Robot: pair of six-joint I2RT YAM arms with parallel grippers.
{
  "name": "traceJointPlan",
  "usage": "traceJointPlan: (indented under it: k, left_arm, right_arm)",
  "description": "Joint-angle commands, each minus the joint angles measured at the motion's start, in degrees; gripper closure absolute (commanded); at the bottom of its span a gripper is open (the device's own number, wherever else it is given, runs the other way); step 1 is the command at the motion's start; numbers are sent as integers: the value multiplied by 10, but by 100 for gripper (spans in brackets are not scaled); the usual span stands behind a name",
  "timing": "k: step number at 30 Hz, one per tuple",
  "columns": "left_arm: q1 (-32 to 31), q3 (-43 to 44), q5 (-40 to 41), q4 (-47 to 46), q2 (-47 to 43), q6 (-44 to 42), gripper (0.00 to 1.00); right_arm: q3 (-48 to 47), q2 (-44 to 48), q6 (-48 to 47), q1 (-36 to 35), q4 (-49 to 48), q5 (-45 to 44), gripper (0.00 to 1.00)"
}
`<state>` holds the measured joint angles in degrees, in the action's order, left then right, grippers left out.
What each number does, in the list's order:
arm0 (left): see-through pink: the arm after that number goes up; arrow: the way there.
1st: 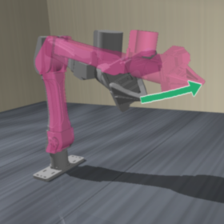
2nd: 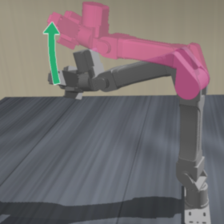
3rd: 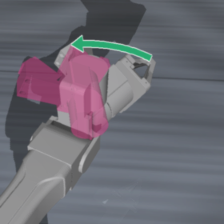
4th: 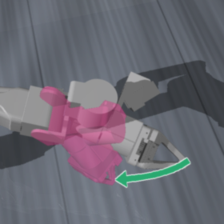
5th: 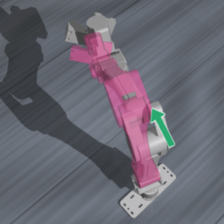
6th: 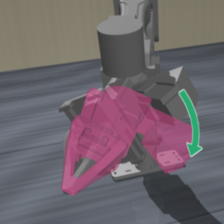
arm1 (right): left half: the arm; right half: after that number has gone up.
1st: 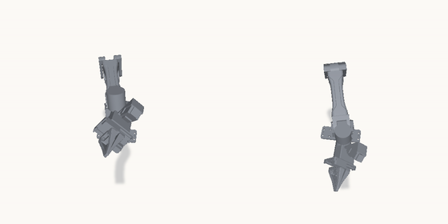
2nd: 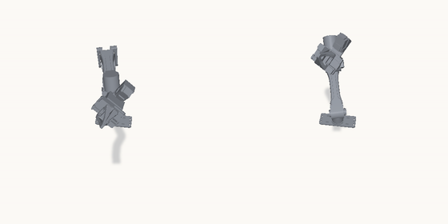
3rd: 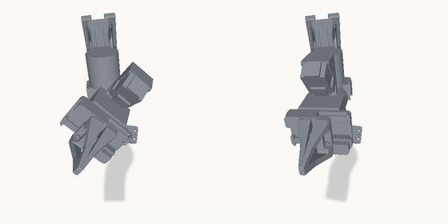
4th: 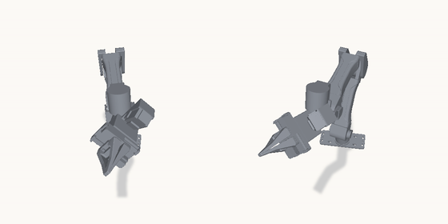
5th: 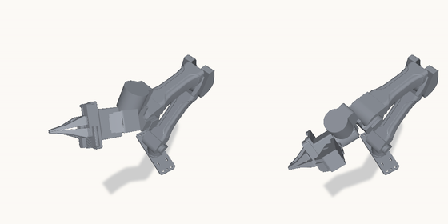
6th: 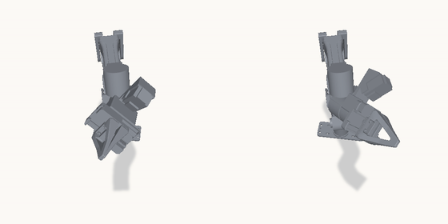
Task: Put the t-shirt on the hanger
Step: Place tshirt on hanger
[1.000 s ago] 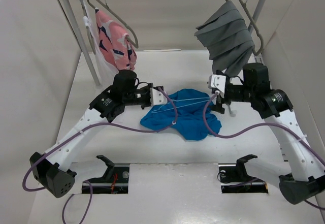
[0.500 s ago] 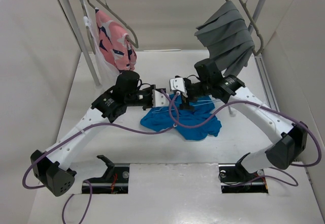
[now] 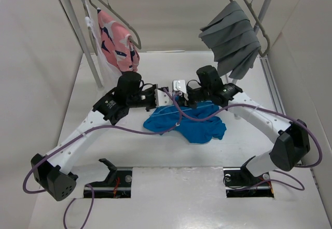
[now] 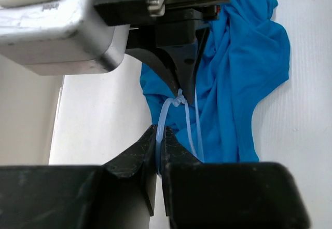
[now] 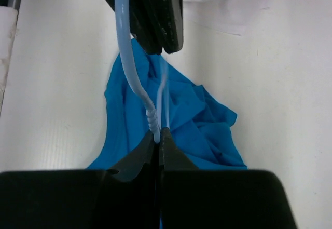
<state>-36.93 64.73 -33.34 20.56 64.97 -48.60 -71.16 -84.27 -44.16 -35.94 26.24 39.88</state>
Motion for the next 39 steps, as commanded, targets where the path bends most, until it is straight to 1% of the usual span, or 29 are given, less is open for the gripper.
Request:
traceJointPlan:
  k: [1,2,3,4,5,7,8,10,11,12,13,15,16,17,19,20,22,23,26,27,28,32,33,34,35,39]
  left_arm:
    - [-3,-2,-18,-39,-31,30,100]
    - [-3,-2,-18,-46,-31,45,95]
    - [-3,-8,-10,-53,-36,54,80]
    - [-3,-16,-5,-54,-36,62,44]
    - [-3,-16,-5,-54,-41,62,36]
    - [-3,-34,-5,-47,-55,76,27]
    - [-3,-42,-11,-47,-62,82,25]
    - [-3,-62,-18,-71,-99,95,22]
    - [-3,-91,-26,-83,-114,109,20]
    - [-3,-104,-26,-94,-128,116,14]
    - [-3,-115,-26,-110,-149,126,10]
    - [-3,-129,-26,-102,-150,133,10]
    - [-8,-129,-26,-87,-144,123,13]
    - [-13,-129,10,-54,-117,116,22]
    - [-50,-129,73,-21,-75,103,35]
    - [-86,-134,147,-12,-27,103,40]
    - [-111,-144,188,-3,17,92,42]
    - [-118,-151,200,-22,50,92,42]
    - [-119,-183,223,-81,80,92,39]
    - [-119,-188,236,-123,99,105,39]
    - [-119,-189,252,-140,110,112,39]
    - [-102,-174,253,-162,183,166,39]
    - [-102,-167,267,-162,184,178,39]
    - [-102,-167,277,-177,205,191,41]
    - [-102,-160,283,-183,213,199,41]
    - [-102,-159,289,-200,225,218,49]
  right_arm:
    - [6,-2,19,12,-46,-2,100]
    - [11,5,27,12,-46,-2,100]
    - [18,5,35,22,-46,-2,100]
    - [18,12,35,28,-46,-9,100]
    - [35,23,44,44,-46,-9,100]
    - [51,40,61,61,-51,-28,100]
    - [58,51,69,80,-51,-34,100]
    - [80,88,88,99,-57,-34,100]
    - [88,103,94,107,-63,-39,100]
    - [102,129,94,121,-71,-39,100]
    - [108,140,101,126,-71,-46,100]
    - [108,161,108,137,-56,-52,100]
    - [108,182,113,142,-48,-60,100]
    - [108,193,113,148,-40,-66,100]
    - [96,229,119,154,-28,-80,100]
    - [96,249,126,159,-20,-88,100]
    - [82,257,133,159,-11,-98,100]
    - [74,270,138,164,-5,-103,100]
    - [69,290,138,170,14,-134,100]
    - [69,295,138,170,21,-139,100]
    - [69,301,138,170,21,-140,100]
    - [86,330,138,175,21,-150,100]
    - [86,339,138,180,21,-150,100]
    - [86,339,138,180,21,-156,100]
    - [92,345,138,180,21,-156,100]
    - [97,351,138,185,26,-161,100]
